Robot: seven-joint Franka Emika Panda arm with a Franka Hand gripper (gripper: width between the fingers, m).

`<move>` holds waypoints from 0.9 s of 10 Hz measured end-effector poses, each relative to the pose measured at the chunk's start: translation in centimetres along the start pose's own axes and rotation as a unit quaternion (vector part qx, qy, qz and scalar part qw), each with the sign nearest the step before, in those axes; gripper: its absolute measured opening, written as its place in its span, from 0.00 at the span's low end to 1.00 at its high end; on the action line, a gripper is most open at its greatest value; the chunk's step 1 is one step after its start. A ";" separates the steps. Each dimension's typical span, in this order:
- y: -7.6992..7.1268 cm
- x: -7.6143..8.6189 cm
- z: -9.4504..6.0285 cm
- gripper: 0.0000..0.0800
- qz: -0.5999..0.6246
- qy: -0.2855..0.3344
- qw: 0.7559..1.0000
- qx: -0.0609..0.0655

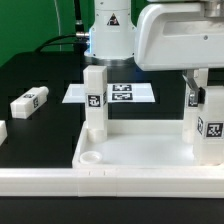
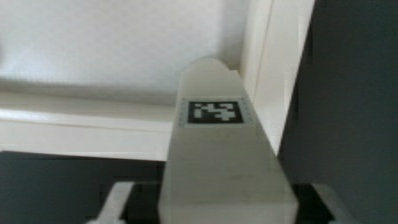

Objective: Assemble desk

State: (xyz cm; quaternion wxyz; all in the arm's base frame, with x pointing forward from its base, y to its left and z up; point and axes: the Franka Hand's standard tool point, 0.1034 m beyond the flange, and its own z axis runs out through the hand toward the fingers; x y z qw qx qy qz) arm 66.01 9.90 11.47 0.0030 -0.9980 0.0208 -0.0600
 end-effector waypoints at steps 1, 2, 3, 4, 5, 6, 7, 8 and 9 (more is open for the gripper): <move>0.1 0.0 0.0 0.36 0.050 0.000 0.999 0.002; 0.4 0.1 0.0 0.36 0.094 -0.001 0.996 0.005; 0.5 0.0 0.0 0.36 0.134 -0.002 0.991 0.004; 0.9 0.0 0.1 0.36 0.175 -0.002 0.984 0.001; 1.2 0.0 0.1 0.36 0.211 -0.002 0.977 -0.003; 1.8 -0.1 0.1 0.37 0.253 -0.001 0.967 -0.013; 2.4 -0.1 0.1 0.37 0.284 -0.001 0.959 -0.020; 2.8 -0.1 0.0 0.37 0.304 0.001 0.952 -0.026; 3.0 -0.1 0.0 0.40 0.315 0.001 0.949 -0.029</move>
Offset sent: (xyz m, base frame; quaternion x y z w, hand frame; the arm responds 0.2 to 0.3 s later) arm -0.0051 0.0034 -0.0020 0.0138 -0.0130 0.2722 0.9621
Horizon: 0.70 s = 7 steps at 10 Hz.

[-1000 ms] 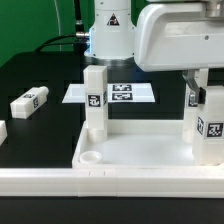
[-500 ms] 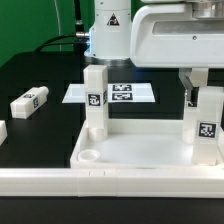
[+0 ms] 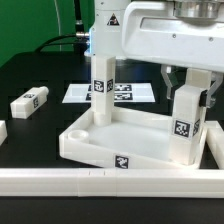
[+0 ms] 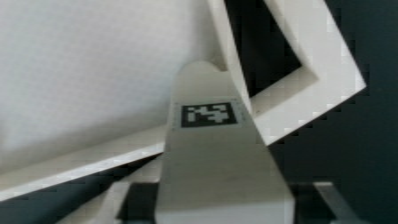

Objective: Assemble desk

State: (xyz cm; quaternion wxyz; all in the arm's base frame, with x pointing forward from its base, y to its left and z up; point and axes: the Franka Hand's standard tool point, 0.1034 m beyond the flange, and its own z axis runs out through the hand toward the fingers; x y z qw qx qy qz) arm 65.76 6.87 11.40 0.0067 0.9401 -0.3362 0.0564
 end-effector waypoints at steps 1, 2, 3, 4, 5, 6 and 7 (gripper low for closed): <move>-0.1 -0.1 0.0 0.59 -0.002 0.000 1.000 0.000; -0.1 -0.1 0.0 0.59 -0.002 0.000 1.000 0.000; -0.1 -0.1 0.0 0.76 -0.002 0.000 1.000 0.000; 0.0 0.0 -0.2 0.76 -0.007 0.000 1.000 0.002; 0.2 0.0 -1.4 0.80 -0.021 0.001 1.000 0.008; 0.9 -0.1 -2.7 0.81 -0.032 -0.001 0.999 0.014; 1.9 0.5 -3.9 0.81 -0.051 0.000 0.999 0.018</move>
Offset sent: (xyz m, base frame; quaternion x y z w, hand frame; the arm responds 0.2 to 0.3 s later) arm 0.0000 0.0000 0.0000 0.0000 0.0000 0.0000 1.0000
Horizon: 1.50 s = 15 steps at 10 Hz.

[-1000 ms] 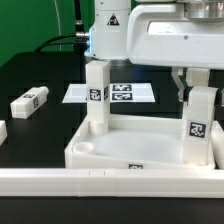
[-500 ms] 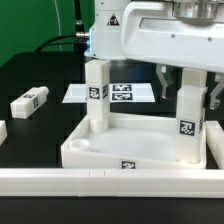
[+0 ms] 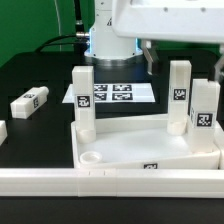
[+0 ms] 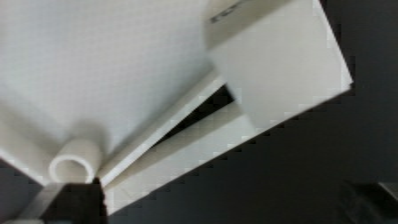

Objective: Assemble desk

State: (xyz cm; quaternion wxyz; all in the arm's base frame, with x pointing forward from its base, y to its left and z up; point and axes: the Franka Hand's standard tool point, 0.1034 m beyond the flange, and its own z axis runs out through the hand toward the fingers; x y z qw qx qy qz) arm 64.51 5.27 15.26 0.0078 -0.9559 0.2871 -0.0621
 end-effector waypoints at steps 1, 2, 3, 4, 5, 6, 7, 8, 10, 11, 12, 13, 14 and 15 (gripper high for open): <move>1.6 1.0 -1.3 0.81 -0.012 0.003 1.000 0.003; 2.6 1.8 -1.6 0.81 -0.022 0.003 1.000 0.003; 3.9 2.7 -1.6 0.81 -0.041 0.005 0.999 0.000; 4.2 2.9 -1.5 0.81 -0.033 0.005 0.999 0.000; 4.0 2.7 -1.5 0.81 -0.035 0.005 0.999 0.000; 4.0 2.7 -1.5 0.81 -0.036 0.005 0.999 0.000; 4.1 2.8 -1.3 0.81 -0.039 0.006 0.999 0.001; 5.6 3.3 -0.6 0.81 -0.071 0.016 0.997 0.006; 11.6 4.0 1.9 0.81 -0.098 0.020 0.995 -0.006; 13.1 4.2 2.8 0.81 -0.102 0.019 0.995 -0.013; 13.9 4.5 3.3 0.81 -0.104 0.018 0.994 -0.017; 13.6 4.6 3.1 0.81 -0.106 0.020 0.994 -0.015; 13.6 4.5 3.2 0.81 -0.106 0.019 0.994 -0.015; 13.6 4.5 3.2 0.81 -0.106 0.019 0.994 -0.016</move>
Offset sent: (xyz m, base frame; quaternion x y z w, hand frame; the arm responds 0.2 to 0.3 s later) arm 0.0000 0.0000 0.0000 0.0000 0.0000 0.0000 1.0000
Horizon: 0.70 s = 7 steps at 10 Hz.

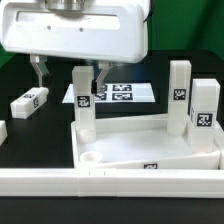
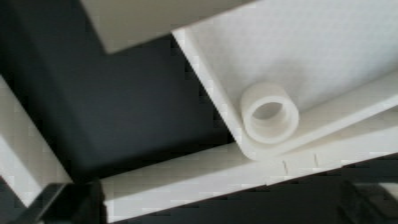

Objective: Assemble desk

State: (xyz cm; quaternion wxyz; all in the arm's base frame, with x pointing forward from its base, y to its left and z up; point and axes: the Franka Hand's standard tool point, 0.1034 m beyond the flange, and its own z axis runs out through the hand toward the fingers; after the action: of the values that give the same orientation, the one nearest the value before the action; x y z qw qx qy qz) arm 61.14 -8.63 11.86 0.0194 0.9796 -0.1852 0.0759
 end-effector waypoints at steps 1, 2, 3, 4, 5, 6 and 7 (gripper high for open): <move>0.0 0.0 0.0 0.81 0.000 0.000 1.000 0.000; 0.3 -0.1 0.1 0.81 -0.001 -0.001 1.000 -0.001; 2.6 -0.3 0.7 0.81 -0.023 -0.004 1.000 0.000; 6.2 -0.9 1.8 0.81 -0.006 -0.012 1.000 -0.004; 8.4 -1.0 2.6 0.81 0.003 -0.018 1.000 -0.009; 8.7 -1.0 2.6 0.81 0.005 -0.018 1.000 -0.009; 8.5 -1.0 2.7 0.81 0.004 -0.019 1.000 -0.009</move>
Offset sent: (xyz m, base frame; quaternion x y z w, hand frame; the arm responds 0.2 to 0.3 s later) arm -0.0504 -0.0880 -0.0367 0.0151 -0.0203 0.0154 0.9996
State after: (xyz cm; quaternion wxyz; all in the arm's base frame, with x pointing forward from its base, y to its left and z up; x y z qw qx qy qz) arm 57.47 -16.35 9.15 0.0244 0.9799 -0.1898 0.0562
